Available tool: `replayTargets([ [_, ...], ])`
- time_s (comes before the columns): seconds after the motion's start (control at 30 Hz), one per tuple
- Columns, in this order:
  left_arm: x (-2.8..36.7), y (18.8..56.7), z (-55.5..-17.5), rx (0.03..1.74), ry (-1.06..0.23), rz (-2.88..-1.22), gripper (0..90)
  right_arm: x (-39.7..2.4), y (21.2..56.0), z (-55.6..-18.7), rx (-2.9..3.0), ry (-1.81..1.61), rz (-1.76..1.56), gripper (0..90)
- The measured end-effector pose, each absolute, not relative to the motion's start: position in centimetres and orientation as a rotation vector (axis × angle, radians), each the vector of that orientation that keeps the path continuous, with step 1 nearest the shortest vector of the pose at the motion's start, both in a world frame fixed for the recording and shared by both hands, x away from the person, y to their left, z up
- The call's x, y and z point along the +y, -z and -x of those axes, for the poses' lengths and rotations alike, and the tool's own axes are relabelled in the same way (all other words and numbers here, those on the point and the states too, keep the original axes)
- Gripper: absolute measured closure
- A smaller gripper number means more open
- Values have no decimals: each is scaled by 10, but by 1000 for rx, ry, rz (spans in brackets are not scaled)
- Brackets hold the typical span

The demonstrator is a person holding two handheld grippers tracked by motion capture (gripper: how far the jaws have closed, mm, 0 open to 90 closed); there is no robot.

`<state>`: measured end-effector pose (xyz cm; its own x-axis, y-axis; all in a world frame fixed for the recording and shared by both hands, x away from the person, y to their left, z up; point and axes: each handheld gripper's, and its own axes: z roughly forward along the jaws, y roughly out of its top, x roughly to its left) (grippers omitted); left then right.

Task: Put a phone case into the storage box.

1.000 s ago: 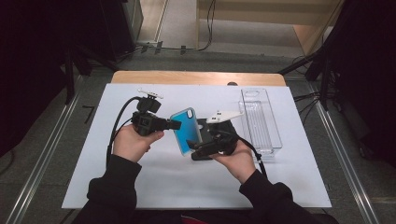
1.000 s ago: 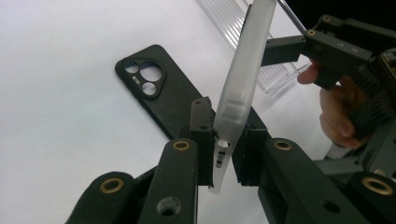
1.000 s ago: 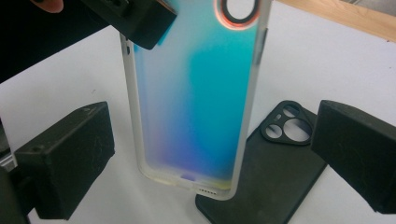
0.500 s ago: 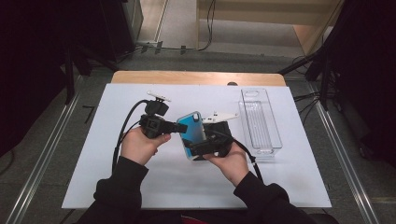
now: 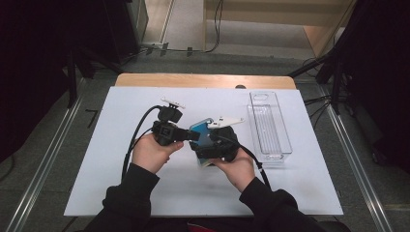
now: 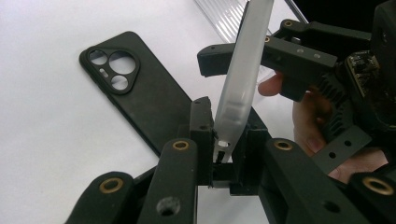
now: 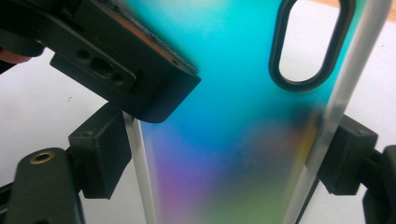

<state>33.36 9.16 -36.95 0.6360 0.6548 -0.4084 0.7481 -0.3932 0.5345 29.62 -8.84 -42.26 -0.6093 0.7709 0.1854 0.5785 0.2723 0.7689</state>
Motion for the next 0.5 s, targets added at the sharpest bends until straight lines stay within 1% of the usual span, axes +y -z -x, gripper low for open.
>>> replayTargets([
  [0.13, 92, 368, -333, 1068, 166, -2161, 799, -89, 422, -296, 2323, -1254, -1252, 164],
  [0.17, 93, 368, -334, 1057, 182, -2162, 797, -89, 421, -296, 2327, -1256, -1250, 165],
  [0.23, 94, 367, -334, 1051, 206, -2148, 746, -89, 421, -296, 2334, -1253, -1247, 166],
  [0.33, 96, 363, -334, 1035, 190, -2142, 684, -89, 421, -296, 2340, -1240, -1243, 166],
  [0.5, 102, 356, -333, 1012, 183, -2127, 552, -94, 422, -299, 2339, -1226, -1229, 166],
])
